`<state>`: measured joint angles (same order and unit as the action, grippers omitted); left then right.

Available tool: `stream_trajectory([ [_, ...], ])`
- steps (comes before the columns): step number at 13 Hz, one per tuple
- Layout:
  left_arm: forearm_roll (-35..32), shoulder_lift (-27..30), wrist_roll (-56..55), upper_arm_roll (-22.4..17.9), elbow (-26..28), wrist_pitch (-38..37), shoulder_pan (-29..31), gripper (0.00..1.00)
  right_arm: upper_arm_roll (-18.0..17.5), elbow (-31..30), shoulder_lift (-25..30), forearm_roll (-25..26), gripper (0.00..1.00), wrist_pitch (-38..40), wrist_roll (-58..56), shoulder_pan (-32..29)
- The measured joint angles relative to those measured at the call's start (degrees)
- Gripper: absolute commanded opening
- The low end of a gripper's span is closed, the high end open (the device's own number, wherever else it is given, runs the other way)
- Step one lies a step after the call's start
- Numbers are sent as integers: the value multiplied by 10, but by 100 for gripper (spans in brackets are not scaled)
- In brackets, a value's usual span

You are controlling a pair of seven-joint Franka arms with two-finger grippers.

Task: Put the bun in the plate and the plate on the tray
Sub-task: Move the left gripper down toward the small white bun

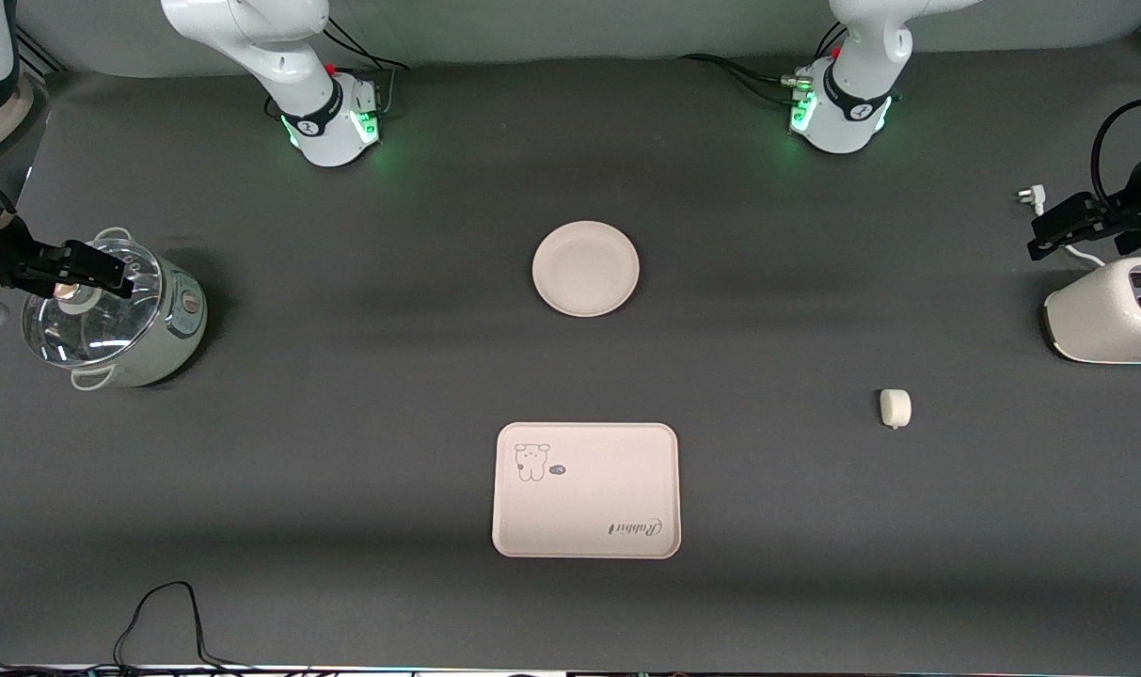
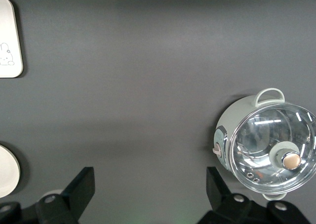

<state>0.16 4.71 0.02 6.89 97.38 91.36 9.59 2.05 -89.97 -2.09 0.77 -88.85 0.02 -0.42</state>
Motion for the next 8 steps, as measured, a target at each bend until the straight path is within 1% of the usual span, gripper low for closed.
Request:
stream_trajectory([
  [6, 0, -4, 0, -1, 0, -5, 1, 100, 0, 0, 0, 0, 100, 0, 0, 0],
  [8, 0, -19, 1, -1, 3, 15, 6, 100, 0, -1, 0, 0, 100, 0, 0, 0],
])
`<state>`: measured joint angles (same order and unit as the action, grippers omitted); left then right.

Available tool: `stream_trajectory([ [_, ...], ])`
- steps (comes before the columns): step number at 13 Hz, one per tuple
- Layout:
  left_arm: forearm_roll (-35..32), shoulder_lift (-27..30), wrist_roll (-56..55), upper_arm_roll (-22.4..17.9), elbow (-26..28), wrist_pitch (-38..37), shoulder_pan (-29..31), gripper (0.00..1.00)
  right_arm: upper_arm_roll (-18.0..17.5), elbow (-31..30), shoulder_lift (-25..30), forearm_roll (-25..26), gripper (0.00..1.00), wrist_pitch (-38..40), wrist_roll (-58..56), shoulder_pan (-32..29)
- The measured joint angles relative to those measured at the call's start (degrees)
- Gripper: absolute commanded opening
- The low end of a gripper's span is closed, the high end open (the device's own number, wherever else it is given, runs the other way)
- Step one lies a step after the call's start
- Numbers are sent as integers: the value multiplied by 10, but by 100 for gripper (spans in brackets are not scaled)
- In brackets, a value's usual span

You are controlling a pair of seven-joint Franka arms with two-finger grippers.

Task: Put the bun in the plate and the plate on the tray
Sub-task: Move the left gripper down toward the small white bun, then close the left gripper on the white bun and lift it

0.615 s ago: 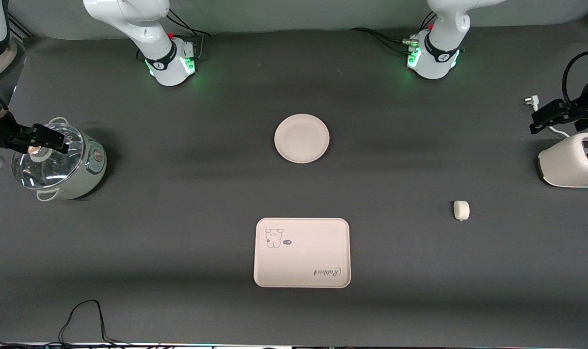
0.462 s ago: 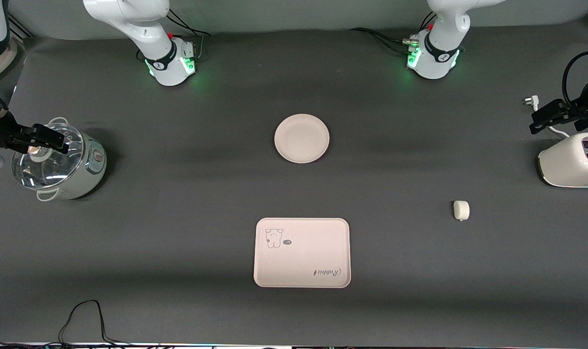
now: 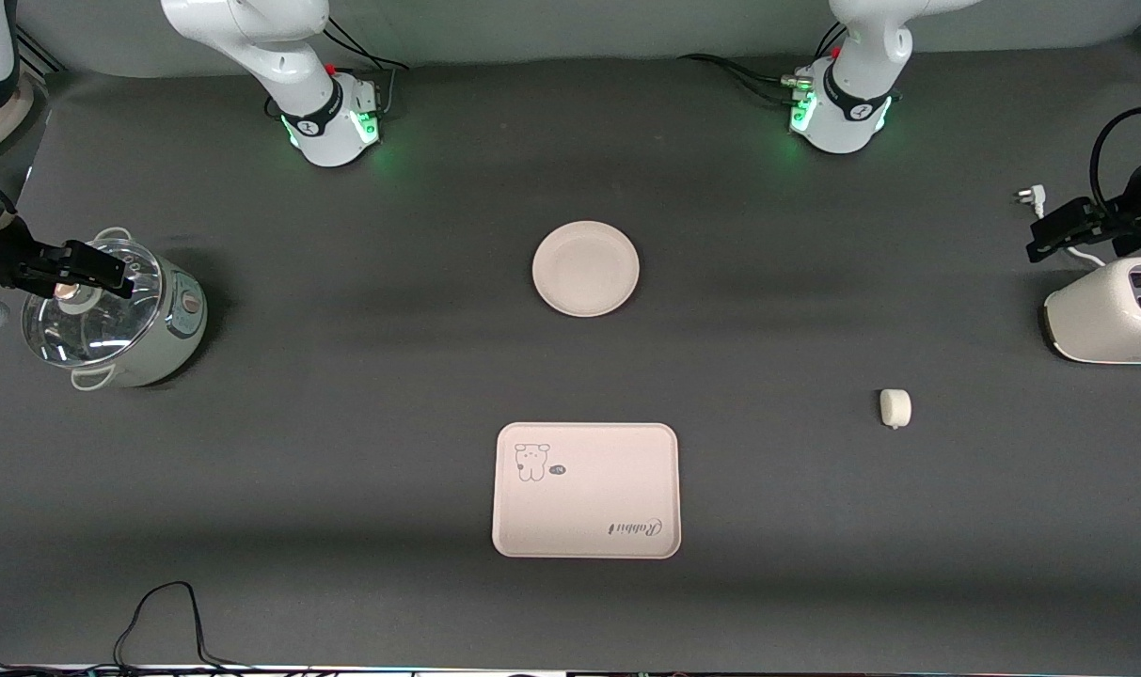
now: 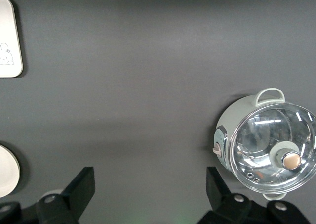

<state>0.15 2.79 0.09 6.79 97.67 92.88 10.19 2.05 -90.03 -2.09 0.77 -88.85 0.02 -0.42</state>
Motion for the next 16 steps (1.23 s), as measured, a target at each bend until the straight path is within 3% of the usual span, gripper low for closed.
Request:
stream_trajectory([
  [5, 0, -101, 2, 3, 23, 126, 1, 100, 0, -2, 0, 0, 100, 0, 0, 0],
  [11, -1, -171, 3, 9, 181, 406, -11, 100, 0, -5, 0, 0, 100, 0, 0, 0],
  [16, -33, -274, 4, 8, 235, 568, -17, 100, 0, -5, 0, 0, 100, 0, 0, 0],
])
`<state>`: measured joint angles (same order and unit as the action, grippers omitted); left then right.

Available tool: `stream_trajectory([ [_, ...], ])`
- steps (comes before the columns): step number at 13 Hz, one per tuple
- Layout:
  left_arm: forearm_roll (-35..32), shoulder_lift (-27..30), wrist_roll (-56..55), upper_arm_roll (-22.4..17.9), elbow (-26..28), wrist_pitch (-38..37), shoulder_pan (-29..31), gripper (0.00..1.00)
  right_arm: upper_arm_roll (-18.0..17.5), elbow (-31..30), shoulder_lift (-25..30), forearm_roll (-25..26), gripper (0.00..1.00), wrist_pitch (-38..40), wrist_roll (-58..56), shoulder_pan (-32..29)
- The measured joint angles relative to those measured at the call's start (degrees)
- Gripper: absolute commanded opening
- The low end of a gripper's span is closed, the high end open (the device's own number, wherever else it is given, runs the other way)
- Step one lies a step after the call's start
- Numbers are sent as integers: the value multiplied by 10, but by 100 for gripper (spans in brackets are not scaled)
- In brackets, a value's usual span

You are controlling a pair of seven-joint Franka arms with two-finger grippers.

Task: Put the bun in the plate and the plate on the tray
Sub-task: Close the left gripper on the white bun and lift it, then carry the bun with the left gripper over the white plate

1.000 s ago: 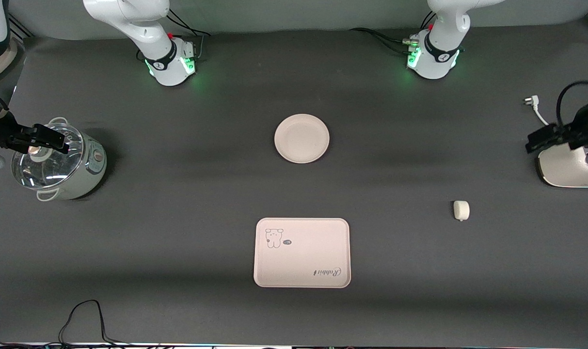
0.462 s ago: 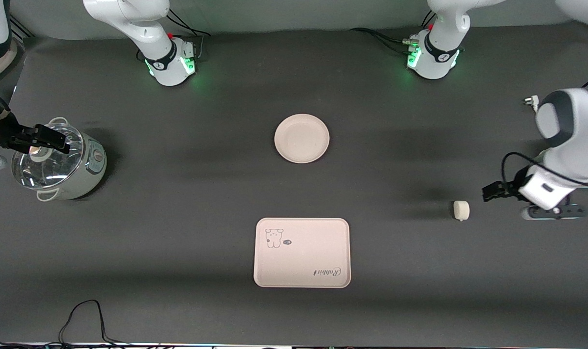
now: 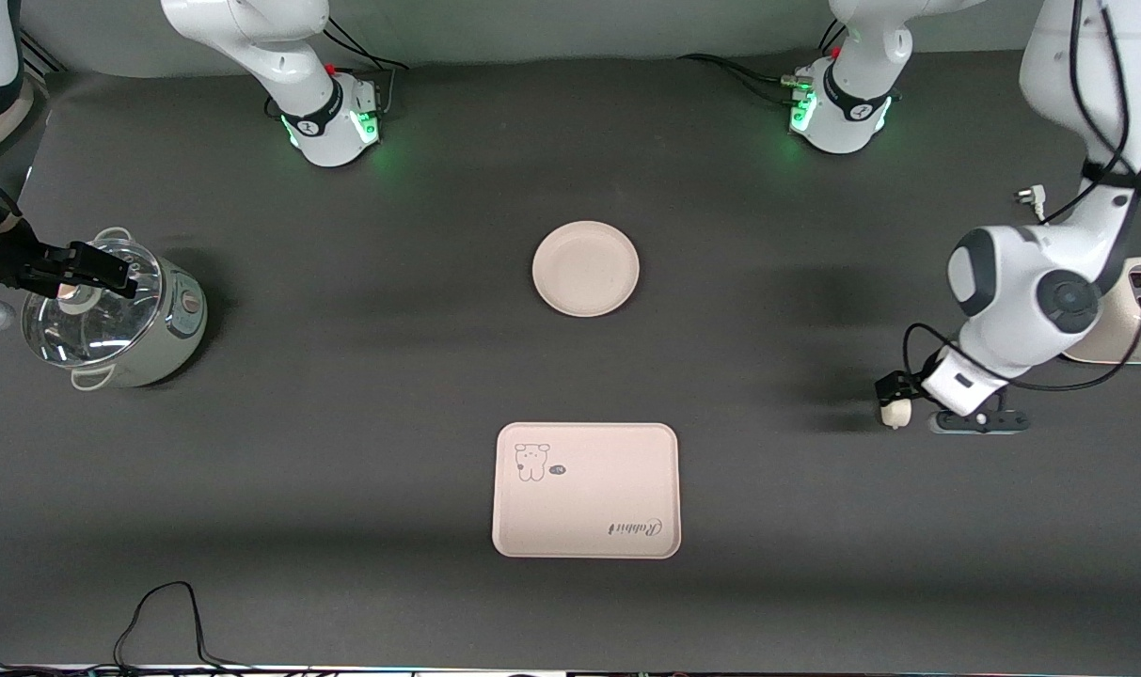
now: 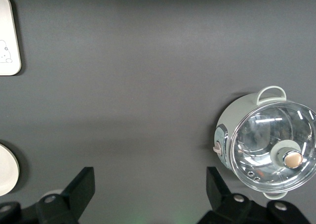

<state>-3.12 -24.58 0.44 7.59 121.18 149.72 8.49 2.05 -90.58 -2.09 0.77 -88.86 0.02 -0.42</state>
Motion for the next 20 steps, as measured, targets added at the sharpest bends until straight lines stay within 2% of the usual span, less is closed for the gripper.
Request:
stream_trajectory([
  [1, -7, -14, 0, -1, 1, 8, 1, 100, 0, 0, 0, 0, 100, 0, 0, 0],
  [2, -9, -23, 0, -3, 2, 11, 1, 96, 0, 0, 0, 0, 100, 0, 0, 0],
  [4, -9, -28, 0, -4, 3, 19, 2, 56, 0, 0, 0, 0, 100, 0, 0, 0],
  [5, -9, -28, 0, -4, 3, 20, 2, 42, 0, 0, 0, 0, 100, 0, 0, 0],
  [8, -9, -28, -1, -4, 4, 22, 2, 28, 0, 0, 0, 0, 100, 0, 0, 0],
  [17, -9, -22, -6, -4, -3, 25, 2, 28, 0, -1, 0, 0, 100, 0, 0, 0],
  [18, -9, -10, -15, -3, -7, 17, 2, 28, 0, -1, 0, 0, 100, 0, 0, 0],
  [20, -9, 29, -42, 6, -27, -62, 1, 29, 0, -1, 0, 0, 100, 0, 0, 0],
])
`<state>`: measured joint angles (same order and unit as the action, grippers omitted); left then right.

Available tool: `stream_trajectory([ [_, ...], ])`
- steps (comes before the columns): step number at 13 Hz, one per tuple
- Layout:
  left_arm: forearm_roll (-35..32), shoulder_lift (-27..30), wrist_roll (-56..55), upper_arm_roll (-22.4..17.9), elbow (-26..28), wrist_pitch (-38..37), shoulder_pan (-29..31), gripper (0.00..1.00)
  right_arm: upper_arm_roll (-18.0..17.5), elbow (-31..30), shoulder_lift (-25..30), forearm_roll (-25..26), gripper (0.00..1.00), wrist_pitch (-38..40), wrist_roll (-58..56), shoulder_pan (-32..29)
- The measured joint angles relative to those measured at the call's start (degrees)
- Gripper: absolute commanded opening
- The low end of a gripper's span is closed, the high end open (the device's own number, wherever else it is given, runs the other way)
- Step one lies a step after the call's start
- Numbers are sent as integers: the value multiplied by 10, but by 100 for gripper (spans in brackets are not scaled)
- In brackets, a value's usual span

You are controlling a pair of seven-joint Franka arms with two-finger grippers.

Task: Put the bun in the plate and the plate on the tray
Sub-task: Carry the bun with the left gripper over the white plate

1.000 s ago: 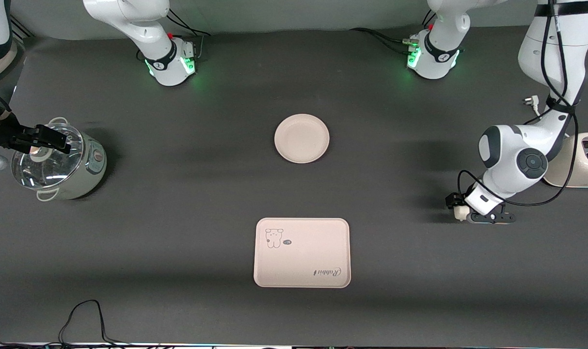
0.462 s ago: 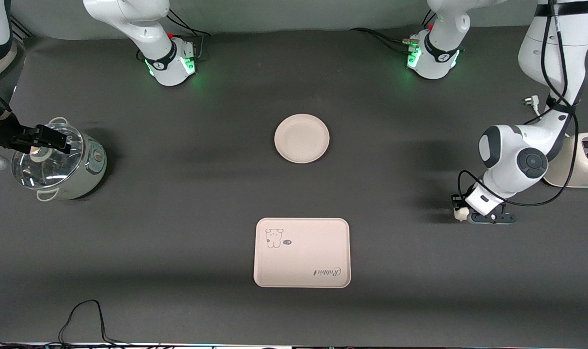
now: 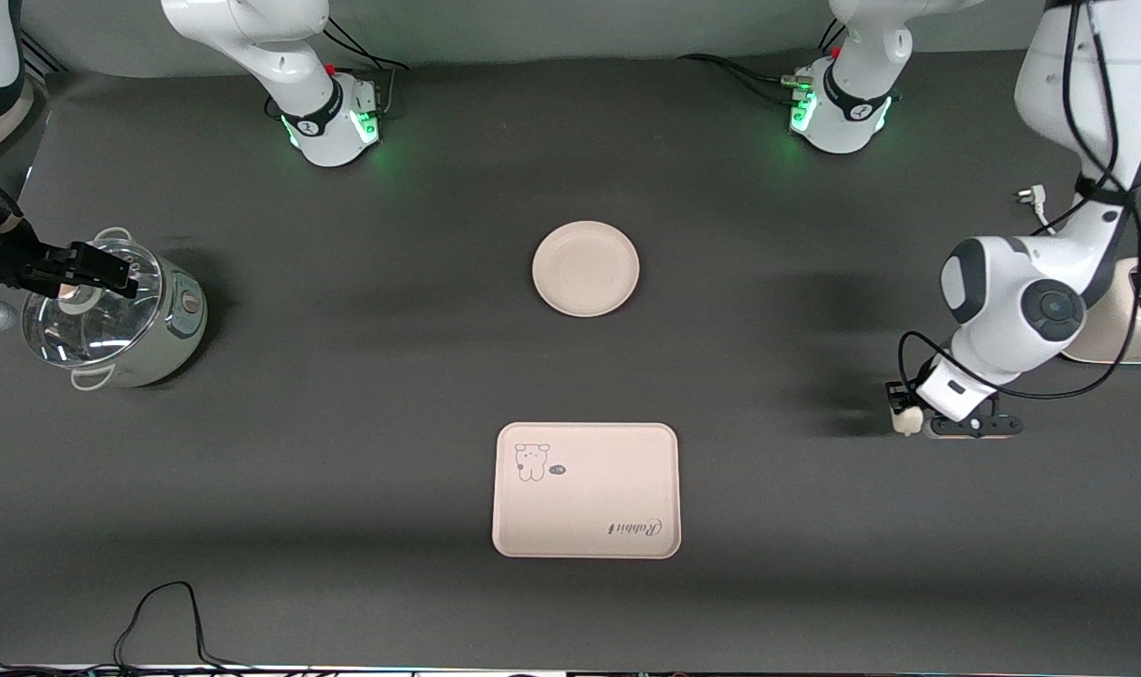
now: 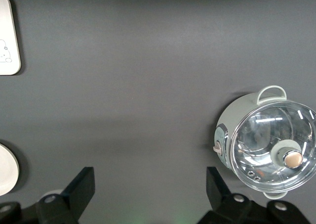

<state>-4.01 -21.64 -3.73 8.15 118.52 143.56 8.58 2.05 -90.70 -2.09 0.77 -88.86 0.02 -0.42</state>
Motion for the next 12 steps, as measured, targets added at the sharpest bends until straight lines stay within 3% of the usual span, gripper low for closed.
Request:
stream_trajectory([
  [4, 7, 114, -62, 45, -65, -253, -3, 32, 0, 0, 0, 0, 100, 0, 0, 0],
  [6, 38, 168, -90, 76, -76, -339, -5, 32, 0, 0, 0, 0, 100, 0, 0, 0],
  [9, 86, 244, -176, 150, -79, -409, -9, 31, 0, 0, 0, 0, 100, 0, 0, 0],
  [12, 103, 278, -282, 237, -80, -414, -12, 31, 0, 0, 0, 0, 100, 0, 0, 0],
])
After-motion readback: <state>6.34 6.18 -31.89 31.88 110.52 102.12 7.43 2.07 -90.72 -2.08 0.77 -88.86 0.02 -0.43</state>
